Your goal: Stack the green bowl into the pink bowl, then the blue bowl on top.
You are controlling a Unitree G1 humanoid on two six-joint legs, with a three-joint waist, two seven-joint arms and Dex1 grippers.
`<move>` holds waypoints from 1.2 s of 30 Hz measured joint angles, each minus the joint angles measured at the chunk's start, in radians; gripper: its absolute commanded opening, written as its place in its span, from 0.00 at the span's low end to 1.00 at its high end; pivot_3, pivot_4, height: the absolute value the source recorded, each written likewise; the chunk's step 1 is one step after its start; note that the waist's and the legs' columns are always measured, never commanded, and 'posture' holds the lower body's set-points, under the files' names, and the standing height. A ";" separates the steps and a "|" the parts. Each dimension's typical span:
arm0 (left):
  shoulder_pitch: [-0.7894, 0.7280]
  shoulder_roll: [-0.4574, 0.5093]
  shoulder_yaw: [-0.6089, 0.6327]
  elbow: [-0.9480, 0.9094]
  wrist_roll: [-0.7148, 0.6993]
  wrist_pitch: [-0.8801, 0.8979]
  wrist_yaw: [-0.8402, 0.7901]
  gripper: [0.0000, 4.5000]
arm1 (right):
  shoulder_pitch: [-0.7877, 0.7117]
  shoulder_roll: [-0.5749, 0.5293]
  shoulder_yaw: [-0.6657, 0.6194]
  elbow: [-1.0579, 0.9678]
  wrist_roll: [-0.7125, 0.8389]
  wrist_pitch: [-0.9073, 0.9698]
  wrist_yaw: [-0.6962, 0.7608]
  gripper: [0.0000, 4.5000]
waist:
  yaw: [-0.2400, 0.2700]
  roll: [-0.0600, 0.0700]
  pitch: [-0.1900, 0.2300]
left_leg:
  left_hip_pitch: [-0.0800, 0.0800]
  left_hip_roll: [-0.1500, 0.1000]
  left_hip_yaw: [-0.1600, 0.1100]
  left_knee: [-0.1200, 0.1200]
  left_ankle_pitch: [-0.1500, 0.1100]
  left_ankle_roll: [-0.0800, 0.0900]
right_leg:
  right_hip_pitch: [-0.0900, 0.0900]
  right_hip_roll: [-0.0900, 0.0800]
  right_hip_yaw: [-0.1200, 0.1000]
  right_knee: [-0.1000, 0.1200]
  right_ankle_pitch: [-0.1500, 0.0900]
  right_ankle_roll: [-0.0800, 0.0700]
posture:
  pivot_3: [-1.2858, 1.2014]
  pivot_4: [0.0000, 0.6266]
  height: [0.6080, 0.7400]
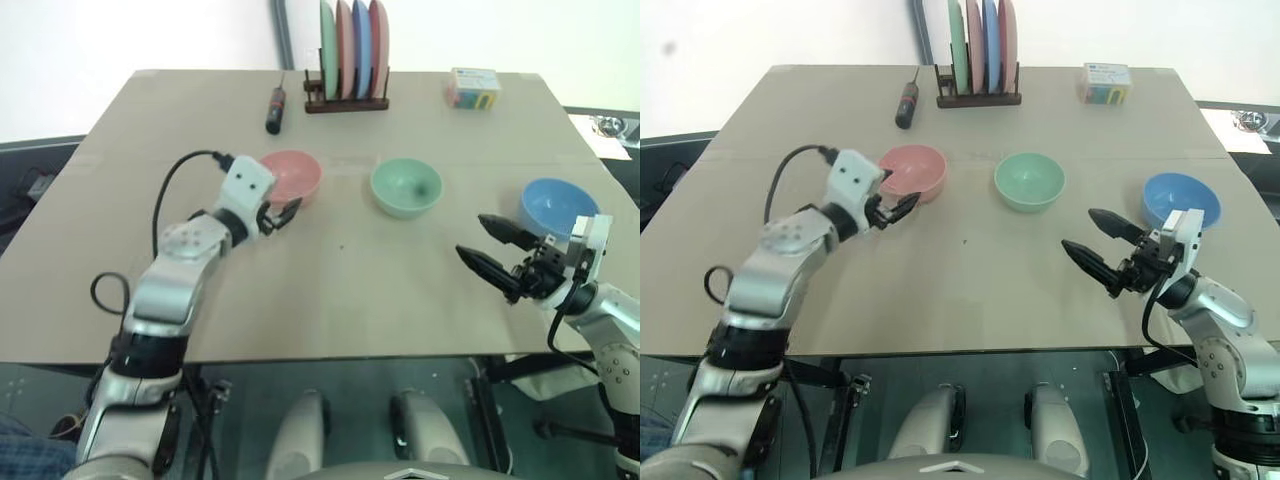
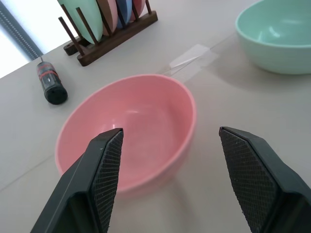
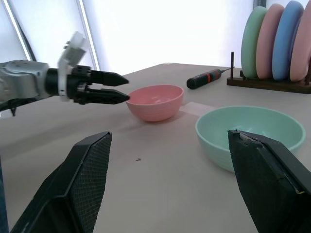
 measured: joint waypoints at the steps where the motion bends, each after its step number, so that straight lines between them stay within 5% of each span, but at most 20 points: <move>1: -0.038 -0.007 -0.024 0.050 0.015 -0.005 -0.008 0.74 | -0.006 0.000 0.000 -0.004 0.005 0.000 -0.002 0.89 | 0.000 0.000 0.000 | 0.000 0.000 0.000 0.000 0.000 0.000 | 0.000 0.000 0.000 0.000 0.000 0.000 | 0.52 0.24 1.00; 12: -0.235 -0.021 -0.193 0.418 0.150 -0.116 -0.199 0.74 | -0.022 -0.002 -0.004 -0.007 0.003 -0.004 -0.004 0.89 | -0.003 0.000 0.000 | 0.000 0.000 0.000 0.000 0.000 0.000 | 0.000 0.000 0.000 0.000 0.001 -0.001 | 0.52 0.24 1.00; 21: -0.343 -0.051 -0.216 0.550 0.195 -0.137 -0.286 0.02 | -0.024 -0.013 -0.009 0.000 -0.009 -0.017 -0.004 0.92 | -0.002 0.000 0.000 | -0.001 0.000 0.000 0.000 0.000 0.000 | 0.000 0.000 0.000 0.000 0.000 0.000 | 0.52 0.24 1.00; 27: -0.341 -0.049 -0.219 0.509 0.202 -0.101 -0.325 0.01 | -0.023 -0.013 -0.009 0.000 -0.012 -0.023 -0.006 0.92 | -0.004 0.000 0.000 | -0.001 0.000 0.000 0.000 0.000 0.000 | -0.001 0.000 0.000 0.000 0.000 0.000 | 0.52 0.24 1.00; 36: -0.255 0.027 -0.335 0.041 0.201 0.039 -0.540 0.01 | -0.016 -0.014 -0.008 0.002 -0.018 -0.036 -0.011 0.92 | -0.004 0.000 0.000 | 0.000 0.000 0.000 0.000 0.000 0.000 | 0.000 0.000 0.000 0.001 0.001 -0.002 | 0.52 0.24 1.00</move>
